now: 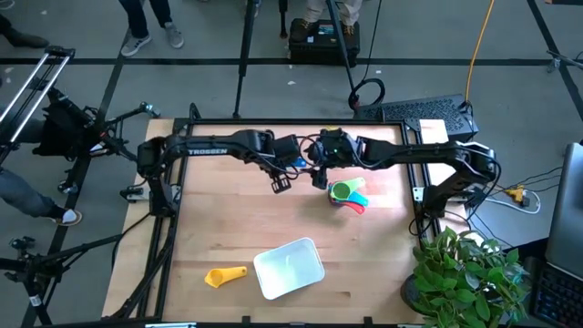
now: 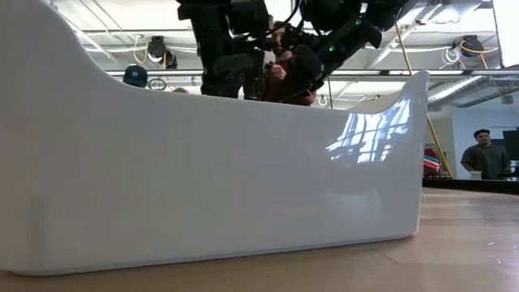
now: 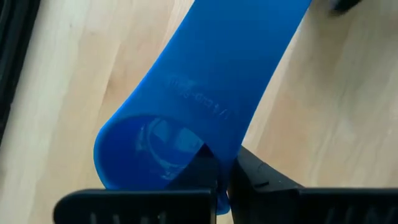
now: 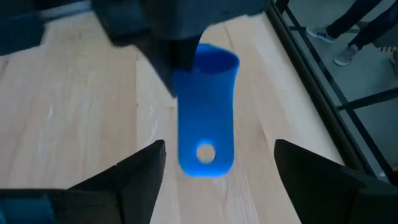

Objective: Nest measuring cups in basket
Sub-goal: Stack the blue measuring cup on the green measuring cup

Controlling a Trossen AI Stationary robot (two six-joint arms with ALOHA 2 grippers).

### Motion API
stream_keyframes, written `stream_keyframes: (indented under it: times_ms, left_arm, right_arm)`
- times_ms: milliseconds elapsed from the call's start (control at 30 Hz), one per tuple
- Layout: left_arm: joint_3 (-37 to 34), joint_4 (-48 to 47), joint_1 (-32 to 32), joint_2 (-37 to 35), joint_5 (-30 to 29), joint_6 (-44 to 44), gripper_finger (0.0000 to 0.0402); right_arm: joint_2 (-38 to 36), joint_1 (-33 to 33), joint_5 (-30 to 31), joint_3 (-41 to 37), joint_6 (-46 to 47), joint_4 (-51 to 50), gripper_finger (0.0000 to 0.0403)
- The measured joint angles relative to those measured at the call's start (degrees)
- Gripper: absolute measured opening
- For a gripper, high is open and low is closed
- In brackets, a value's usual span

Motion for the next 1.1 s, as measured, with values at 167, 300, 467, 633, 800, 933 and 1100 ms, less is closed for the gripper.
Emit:
stream_keyframes:
  times_ms: [167, 300, 467, 633, 800, 933, 1100]
  left_arm:
    - [0.0, 0.1, -0.7, 0.0, 0.1, 0.0, 0.001]
    - [0.0, 1.3, -1.1, 0.0, 0.1, 0.6, 0.001]
    - [0.0, 2.0, -1.2, 0.0, 0.2, 0.8, 0.001]
    - [-0.1, 2.6, -1.6, 0.0, 0.8, 0.8, 0.001]
    - [-0.1, 3.0, -2.3, 0.0, 0.8, 0.8, 0.001]
    - [-0.1, 3.4, -2.5, 0.0, 0.9, 0.8, 0.001]
    - [-0.1, 3.5, -2.5, 0.0, 0.8, 0.7, 0.001]
  right_arm:
    - [0.5, -0.8, -1.8, 0.0, 0.3, 2.7, 0.0293]
    - [0.5, -1.5, -3.8, 0.0, 0.6, 3.2, 0.0293]
    - [0.6, -1.7, -4.1, 0.0, 0.7, 3.4, 0.0292]
    - [1.7, -1.7, -4.1, 0.0, 0.2, 2.9, 0.0292]
    - [2.1, -1.6, -4.4, 0.0, -0.4, 3.0, 0.0277]
    - [2.0, -1.6, -4.6, 0.0, -1.8, 2.9, 0.0231]
    - [2.0, -1.6, -4.7, 0.0, -2.4, 2.6, 0.0154]
